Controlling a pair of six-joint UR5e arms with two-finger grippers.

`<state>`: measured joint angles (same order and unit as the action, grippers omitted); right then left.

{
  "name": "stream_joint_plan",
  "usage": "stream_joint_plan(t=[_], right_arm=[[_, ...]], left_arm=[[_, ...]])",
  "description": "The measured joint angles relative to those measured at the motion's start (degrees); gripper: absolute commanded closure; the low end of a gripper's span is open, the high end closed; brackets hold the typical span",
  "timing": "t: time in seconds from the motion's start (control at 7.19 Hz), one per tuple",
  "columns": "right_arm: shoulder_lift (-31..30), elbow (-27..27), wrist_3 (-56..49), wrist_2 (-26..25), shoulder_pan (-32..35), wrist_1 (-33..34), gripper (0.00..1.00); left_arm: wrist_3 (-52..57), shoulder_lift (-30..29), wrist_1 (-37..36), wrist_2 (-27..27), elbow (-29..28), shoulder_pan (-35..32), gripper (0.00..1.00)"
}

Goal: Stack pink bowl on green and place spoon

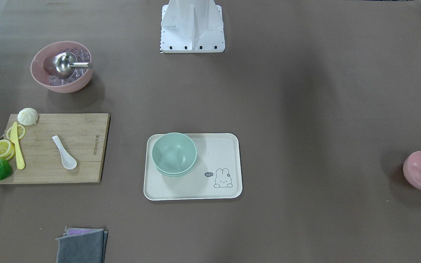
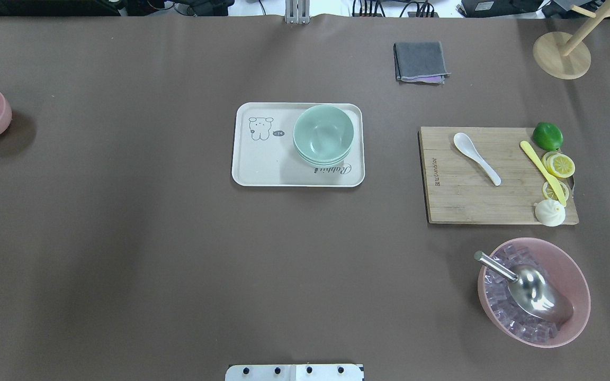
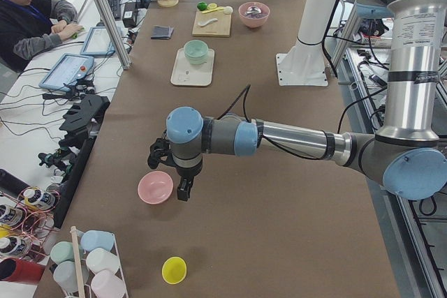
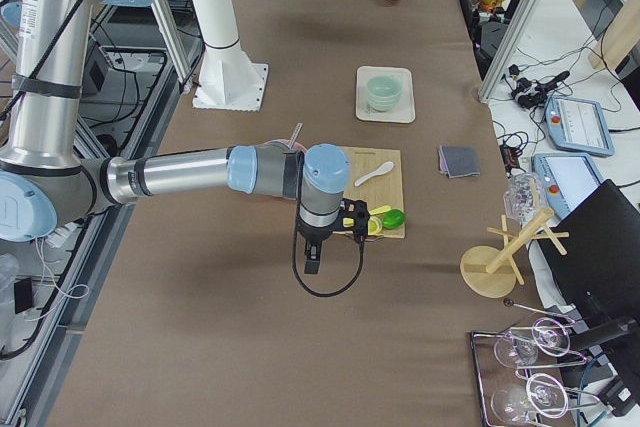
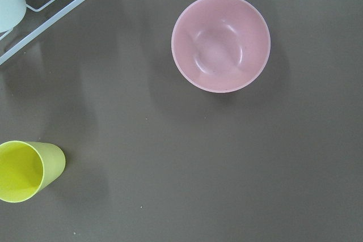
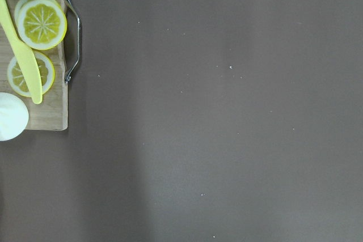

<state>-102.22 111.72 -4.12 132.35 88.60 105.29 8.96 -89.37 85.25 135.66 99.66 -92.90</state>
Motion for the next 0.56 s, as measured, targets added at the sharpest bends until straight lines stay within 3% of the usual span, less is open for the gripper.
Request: stream_joint_plan(t=[0.56], right_arm=[[0.2, 0.0, 0.1, 0.0, -0.1, 0.0, 0.00]], left_arm=[[0.3, -0.8, 2.0, -0.1, 0.0, 0.3, 0.01]])
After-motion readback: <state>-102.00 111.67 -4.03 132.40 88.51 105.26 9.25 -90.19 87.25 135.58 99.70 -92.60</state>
